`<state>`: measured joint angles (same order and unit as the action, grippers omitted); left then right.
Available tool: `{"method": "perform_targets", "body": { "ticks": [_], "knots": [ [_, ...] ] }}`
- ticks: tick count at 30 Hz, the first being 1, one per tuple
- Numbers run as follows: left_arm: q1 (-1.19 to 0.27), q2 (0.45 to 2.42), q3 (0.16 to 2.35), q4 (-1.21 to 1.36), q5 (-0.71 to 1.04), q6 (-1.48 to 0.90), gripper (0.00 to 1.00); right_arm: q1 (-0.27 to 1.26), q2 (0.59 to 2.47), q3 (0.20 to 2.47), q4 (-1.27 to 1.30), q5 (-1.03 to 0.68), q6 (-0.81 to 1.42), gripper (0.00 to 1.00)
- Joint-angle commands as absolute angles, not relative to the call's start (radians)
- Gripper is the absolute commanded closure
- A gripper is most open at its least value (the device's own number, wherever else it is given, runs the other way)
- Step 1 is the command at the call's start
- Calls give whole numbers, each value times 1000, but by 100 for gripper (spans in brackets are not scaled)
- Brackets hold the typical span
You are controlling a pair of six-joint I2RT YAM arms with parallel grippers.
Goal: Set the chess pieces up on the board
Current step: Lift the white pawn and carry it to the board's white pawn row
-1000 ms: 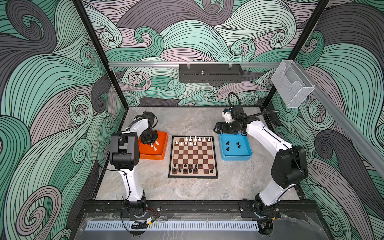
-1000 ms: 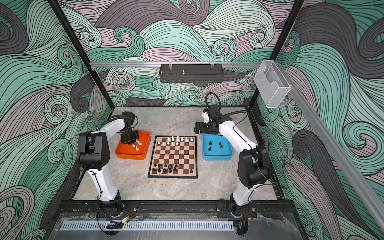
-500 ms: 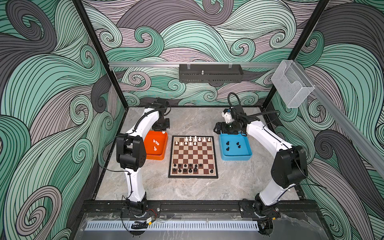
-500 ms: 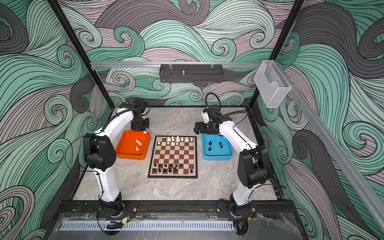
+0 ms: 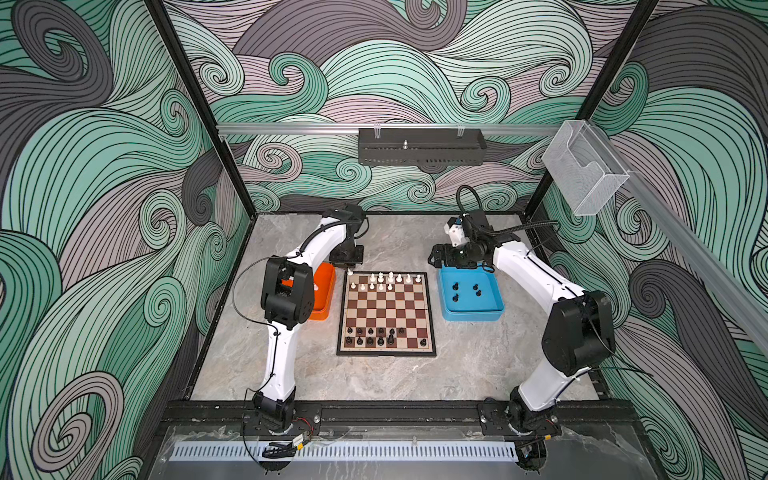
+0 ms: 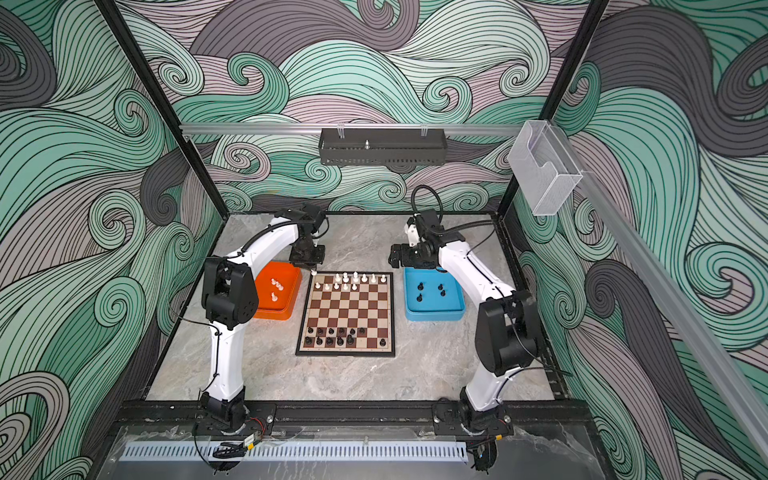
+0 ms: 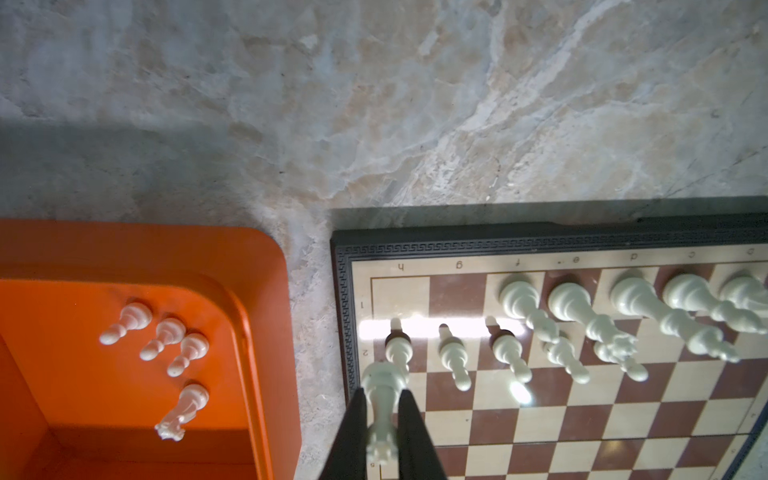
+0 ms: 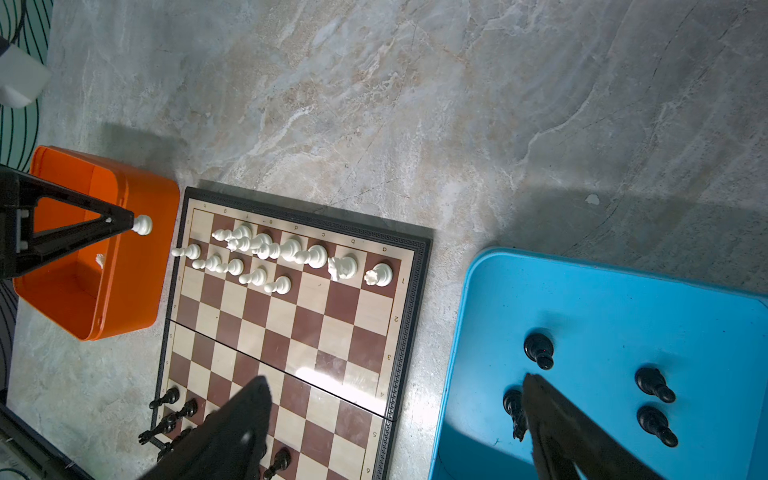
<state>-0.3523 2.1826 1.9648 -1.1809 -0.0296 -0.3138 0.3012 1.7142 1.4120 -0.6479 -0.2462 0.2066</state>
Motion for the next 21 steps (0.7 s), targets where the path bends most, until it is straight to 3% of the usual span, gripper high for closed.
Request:
{"method": "perform_targets", "body": {
  "ticks": [1, 21],
  "knots": [
    [-363, 2214, 2012, -1229, -12, -301, 87, 295, 1733, 1427, -662, -259, 191, 6],
    [-369, 2308, 2060, -1244, 1, -291, 86, 277, 1735, 1415, -666, -267, 187, 6]
  ]
}}
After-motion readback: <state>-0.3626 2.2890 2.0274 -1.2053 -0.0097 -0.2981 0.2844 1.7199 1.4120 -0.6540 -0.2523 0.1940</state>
